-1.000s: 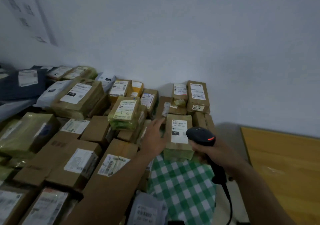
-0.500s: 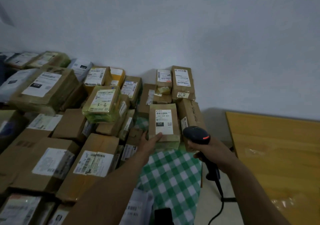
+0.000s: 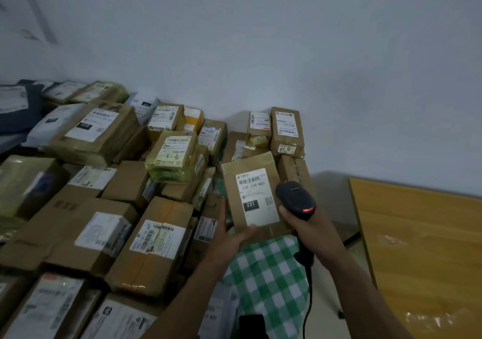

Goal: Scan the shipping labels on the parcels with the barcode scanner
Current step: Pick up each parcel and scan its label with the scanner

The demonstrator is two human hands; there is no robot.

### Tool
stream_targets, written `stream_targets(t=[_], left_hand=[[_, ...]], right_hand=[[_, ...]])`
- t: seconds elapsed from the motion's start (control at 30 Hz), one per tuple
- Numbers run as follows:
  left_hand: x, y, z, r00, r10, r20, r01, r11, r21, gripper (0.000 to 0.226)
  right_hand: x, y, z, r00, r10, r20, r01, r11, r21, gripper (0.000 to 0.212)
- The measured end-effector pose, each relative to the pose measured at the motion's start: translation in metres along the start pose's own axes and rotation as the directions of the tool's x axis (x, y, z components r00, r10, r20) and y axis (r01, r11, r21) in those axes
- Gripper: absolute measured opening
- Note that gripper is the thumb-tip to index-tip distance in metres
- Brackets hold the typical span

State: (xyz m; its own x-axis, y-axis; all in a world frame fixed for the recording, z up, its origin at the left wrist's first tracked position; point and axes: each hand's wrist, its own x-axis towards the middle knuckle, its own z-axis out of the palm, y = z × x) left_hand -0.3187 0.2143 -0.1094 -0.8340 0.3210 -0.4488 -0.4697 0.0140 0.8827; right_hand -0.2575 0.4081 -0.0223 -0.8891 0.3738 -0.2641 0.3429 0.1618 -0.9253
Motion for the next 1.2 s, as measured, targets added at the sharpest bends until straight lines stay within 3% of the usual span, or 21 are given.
stream_targets(t=[0.07, 0.17, 0.3, 0.4, 0.63, 0.77, 0.93, 1.2], left_hand=[[-0.011, -0.005, -0.001, 0.995, 0.077, 0.056, -0.082, 0.992, 0.094, 0.119], [-0.024, -0.007, 0.0, 0.983, 0.167, 0.082, -0.176, 0.976, 0.128, 0.125], [-0.031, -0.006, 0.0, 0.977, 0.206, 0.053, -0.208, 0.978, 0.03, 0.105], [-0.035, -0.006, -0.002, 0.962, 0.268, 0.044, -0.271, 0.958, 0.088, 0.103], [-0.025, 0.002, 0.0, 0.948, 0.319, -0.006, -0.318, 0.946, 0.067, 0.105], [-0.015, 0.006, 0.003, 0.941, 0.338, -0.03, -0.334, 0.938, 0.095, 0.106], [-0.006, 0.002, 0.001, 0.94, 0.34, -0.014, -0.335, 0.932, 0.137, 0.107], [-0.007, -0.004, -0.002, 0.937, 0.346, -0.046, -0.335, 0.928, 0.16, 0.106]], right_hand=[[-0.008, -0.003, 0.002, 0.999, -0.031, 0.032, 0.033, 0.998, -0.054, 0.048], [-0.022, -0.005, 0.003, 0.996, -0.056, 0.07, 0.063, 0.993, -0.103, 0.057], [-0.038, -0.011, -0.003, 0.994, -0.065, 0.09, 0.069, 0.997, -0.042, 0.04], [-0.049, -0.021, -0.005, 0.984, -0.086, 0.156, 0.094, 0.995, -0.042, 0.032], [-0.069, -0.034, -0.003, 0.994, -0.077, 0.072, 0.085, 0.991, -0.107, 0.023], [-0.078, -0.046, 0.004, 0.986, -0.101, 0.136, 0.124, 0.977, -0.172, 0.017], [-0.082, -0.052, 0.012, 0.989, -0.041, 0.139, 0.065, 0.984, -0.168, 0.011], [-0.084, -0.055, 0.015, 0.984, -0.013, 0.177, 0.045, 0.983, -0.18, 0.015]])
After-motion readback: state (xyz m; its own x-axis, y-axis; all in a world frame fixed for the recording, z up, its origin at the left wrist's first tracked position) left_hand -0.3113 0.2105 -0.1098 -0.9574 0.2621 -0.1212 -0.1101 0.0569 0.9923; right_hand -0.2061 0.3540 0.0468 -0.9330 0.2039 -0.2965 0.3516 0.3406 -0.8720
